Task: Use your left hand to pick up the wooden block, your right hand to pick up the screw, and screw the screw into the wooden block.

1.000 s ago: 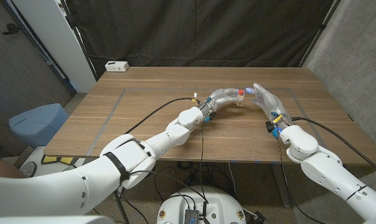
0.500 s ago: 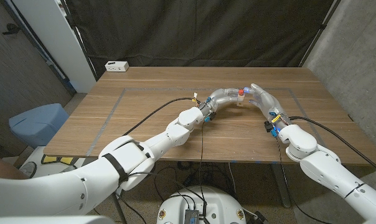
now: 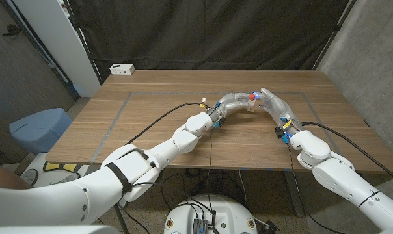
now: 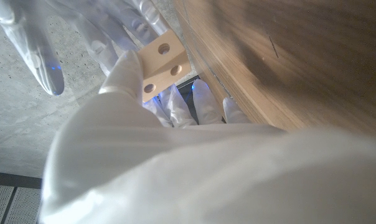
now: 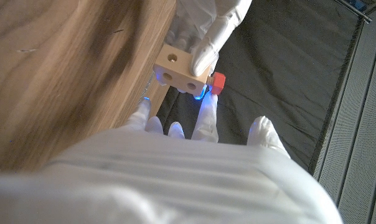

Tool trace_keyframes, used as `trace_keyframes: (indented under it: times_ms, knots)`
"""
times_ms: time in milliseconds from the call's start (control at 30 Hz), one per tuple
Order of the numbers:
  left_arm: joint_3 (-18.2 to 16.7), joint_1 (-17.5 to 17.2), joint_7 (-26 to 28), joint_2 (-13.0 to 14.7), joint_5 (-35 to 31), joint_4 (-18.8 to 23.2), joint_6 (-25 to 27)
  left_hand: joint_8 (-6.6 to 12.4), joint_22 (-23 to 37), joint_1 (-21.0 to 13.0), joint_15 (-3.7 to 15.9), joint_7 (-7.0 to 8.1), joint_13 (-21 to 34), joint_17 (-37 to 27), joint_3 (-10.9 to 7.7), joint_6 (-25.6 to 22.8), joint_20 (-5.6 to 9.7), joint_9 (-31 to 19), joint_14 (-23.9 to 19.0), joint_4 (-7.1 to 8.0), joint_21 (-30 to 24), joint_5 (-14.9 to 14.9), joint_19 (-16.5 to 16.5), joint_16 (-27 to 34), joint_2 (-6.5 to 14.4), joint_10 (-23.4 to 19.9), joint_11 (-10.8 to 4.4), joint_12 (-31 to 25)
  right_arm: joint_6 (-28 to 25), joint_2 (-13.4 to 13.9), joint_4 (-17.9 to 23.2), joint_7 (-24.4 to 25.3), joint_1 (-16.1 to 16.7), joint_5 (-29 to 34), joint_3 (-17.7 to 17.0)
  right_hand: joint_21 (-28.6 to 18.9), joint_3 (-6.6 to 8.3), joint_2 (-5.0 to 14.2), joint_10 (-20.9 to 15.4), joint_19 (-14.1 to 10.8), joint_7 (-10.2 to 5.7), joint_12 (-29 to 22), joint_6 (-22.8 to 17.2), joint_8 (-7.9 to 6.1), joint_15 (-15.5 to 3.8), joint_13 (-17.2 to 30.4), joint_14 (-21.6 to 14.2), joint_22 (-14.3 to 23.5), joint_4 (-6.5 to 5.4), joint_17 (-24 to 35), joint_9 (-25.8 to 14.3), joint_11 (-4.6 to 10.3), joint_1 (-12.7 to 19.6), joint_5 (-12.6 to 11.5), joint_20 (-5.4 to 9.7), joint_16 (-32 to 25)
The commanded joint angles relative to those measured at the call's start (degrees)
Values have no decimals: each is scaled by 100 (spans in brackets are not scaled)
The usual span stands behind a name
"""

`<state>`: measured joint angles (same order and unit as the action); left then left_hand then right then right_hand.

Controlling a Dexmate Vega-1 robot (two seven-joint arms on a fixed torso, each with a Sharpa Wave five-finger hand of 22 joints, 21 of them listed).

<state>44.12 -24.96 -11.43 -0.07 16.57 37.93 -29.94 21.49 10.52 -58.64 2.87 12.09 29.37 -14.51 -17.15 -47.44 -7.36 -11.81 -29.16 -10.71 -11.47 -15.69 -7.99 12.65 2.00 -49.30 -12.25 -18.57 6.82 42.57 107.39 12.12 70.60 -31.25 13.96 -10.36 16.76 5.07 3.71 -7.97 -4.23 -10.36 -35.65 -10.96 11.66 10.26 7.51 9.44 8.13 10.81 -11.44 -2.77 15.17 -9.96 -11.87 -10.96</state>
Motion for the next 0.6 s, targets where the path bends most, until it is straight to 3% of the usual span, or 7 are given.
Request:
trace_keyframes:
  times_ms: [33,600]
  knots:
    - [6,-131,44,124,-8,318,95,39,10,207,481,-255,601,-13,-247,-474,-27,-45,-49,197,-50,-31,-43,16,356,-122,-33,-227,22,28,76,56,69,35,-2,-18,6,1,33,51,-10,-24,-103,-52,3,21,14,21,-38,13,-16,13,-17,-17,-11,0]
    - [-25,-225,46,231,35,504,139,39,10,204,479,-256,598,-16,-247,-480,-22,-46,-55,193,-49,-30,-42,21,356,-117,-33,-222,-119,0,231,237,122,65,3,-38,20,25,-73,11,45,-70,-297,-119,-5,20,-56,21,-35,10,-17,46,-15,-20,0,-34]
